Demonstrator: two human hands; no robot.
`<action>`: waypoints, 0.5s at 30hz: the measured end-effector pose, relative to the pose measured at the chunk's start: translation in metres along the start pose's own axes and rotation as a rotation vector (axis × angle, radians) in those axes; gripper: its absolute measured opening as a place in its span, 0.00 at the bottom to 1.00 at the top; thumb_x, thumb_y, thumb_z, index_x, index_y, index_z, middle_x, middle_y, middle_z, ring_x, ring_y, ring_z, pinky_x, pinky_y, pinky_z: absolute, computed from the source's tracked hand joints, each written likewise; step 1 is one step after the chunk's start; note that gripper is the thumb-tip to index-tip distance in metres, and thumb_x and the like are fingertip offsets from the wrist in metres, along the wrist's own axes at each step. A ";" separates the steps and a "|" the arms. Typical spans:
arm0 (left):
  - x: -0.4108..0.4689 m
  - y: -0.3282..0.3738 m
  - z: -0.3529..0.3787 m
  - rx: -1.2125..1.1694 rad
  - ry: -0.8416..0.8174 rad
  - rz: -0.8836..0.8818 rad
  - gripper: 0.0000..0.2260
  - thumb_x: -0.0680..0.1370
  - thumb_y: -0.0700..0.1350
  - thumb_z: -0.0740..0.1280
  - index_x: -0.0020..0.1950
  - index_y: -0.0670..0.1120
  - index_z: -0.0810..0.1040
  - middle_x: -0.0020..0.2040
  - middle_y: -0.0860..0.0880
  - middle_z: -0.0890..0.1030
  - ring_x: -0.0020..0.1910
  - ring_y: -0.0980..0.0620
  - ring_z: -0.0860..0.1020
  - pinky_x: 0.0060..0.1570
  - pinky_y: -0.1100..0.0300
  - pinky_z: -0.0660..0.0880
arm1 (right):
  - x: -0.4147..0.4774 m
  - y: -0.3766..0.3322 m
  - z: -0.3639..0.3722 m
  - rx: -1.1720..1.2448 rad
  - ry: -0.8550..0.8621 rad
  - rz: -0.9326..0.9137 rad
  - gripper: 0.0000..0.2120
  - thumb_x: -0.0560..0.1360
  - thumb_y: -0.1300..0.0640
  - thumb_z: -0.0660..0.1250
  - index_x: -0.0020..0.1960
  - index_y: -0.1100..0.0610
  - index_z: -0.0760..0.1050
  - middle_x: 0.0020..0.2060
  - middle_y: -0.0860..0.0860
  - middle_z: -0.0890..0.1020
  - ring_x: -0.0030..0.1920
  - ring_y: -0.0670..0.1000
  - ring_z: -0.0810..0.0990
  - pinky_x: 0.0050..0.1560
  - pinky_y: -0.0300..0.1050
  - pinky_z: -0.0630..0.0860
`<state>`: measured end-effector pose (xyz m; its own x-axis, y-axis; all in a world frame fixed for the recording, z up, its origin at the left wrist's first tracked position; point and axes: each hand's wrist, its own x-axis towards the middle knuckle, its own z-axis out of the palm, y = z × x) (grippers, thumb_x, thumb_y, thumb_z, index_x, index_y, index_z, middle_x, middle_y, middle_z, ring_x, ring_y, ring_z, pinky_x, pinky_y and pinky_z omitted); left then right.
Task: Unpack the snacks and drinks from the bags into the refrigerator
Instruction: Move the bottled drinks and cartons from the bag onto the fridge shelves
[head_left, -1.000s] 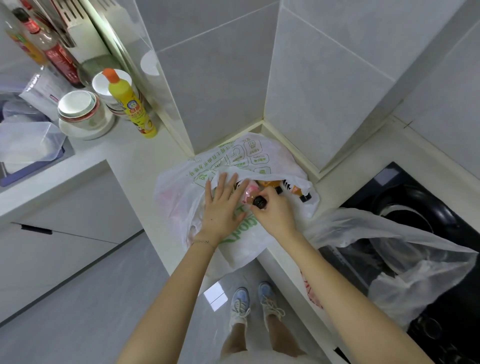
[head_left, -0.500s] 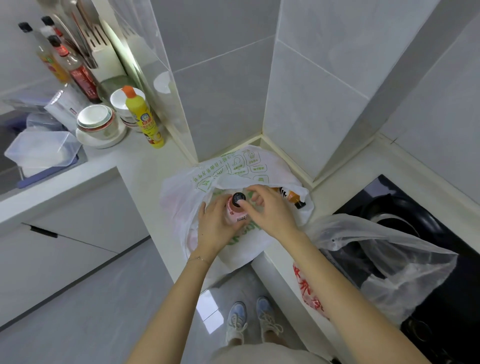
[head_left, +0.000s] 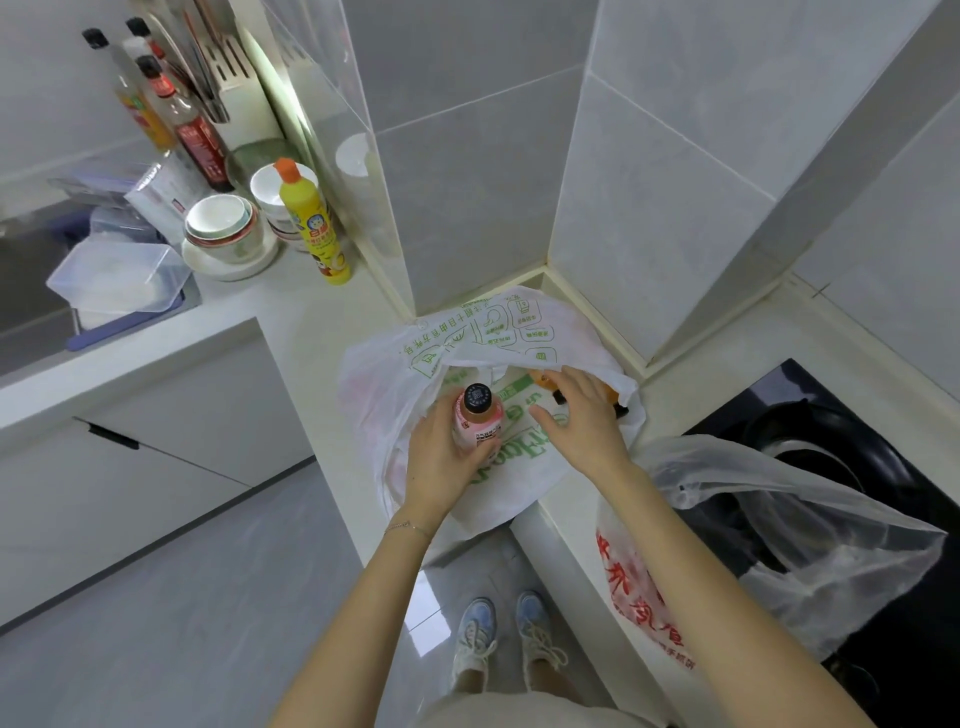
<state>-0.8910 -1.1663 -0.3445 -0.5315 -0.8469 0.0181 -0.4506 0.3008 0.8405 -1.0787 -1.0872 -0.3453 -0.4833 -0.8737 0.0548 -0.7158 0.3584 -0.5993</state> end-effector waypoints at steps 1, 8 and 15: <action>0.000 0.000 0.000 0.008 0.000 0.007 0.30 0.68 0.59 0.70 0.68 0.52 0.69 0.60 0.59 0.76 0.60 0.52 0.75 0.61 0.48 0.73 | 0.000 0.001 0.002 0.000 -0.007 -0.009 0.24 0.74 0.48 0.69 0.68 0.54 0.72 0.63 0.51 0.75 0.66 0.53 0.68 0.68 0.50 0.66; -0.016 -0.025 -0.015 0.360 0.131 0.069 0.37 0.72 0.50 0.75 0.76 0.44 0.62 0.74 0.43 0.66 0.74 0.43 0.62 0.72 0.47 0.61 | -0.003 -0.005 0.012 -0.031 -0.016 -0.055 0.31 0.71 0.50 0.73 0.71 0.54 0.68 0.69 0.55 0.69 0.71 0.56 0.64 0.70 0.56 0.64; -0.017 -0.048 -0.029 0.340 0.087 -0.168 0.40 0.73 0.67 0.59 0.78 0.46 0.57 0.78 0.47 0.60 0.78 0.45 0.56 0.75 0.45 0.55 | 0.004 0.002 0.013 -0.046 -0.030 0.006 0.33 0.73 0.48 0.71 0.74 0.52 0.64 0.75 0.55 0.63 0.76 0.59 0.55 0.74 0.59 0.55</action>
<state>-0.8392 -1.1795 -0.3697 -0.3740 -0.9263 -0.0463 -0.7457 0.2707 0.6088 -1.0751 -1.0942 -0.3565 -0.4728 -0.8808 0.0264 -0.7358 0.3781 -0.5619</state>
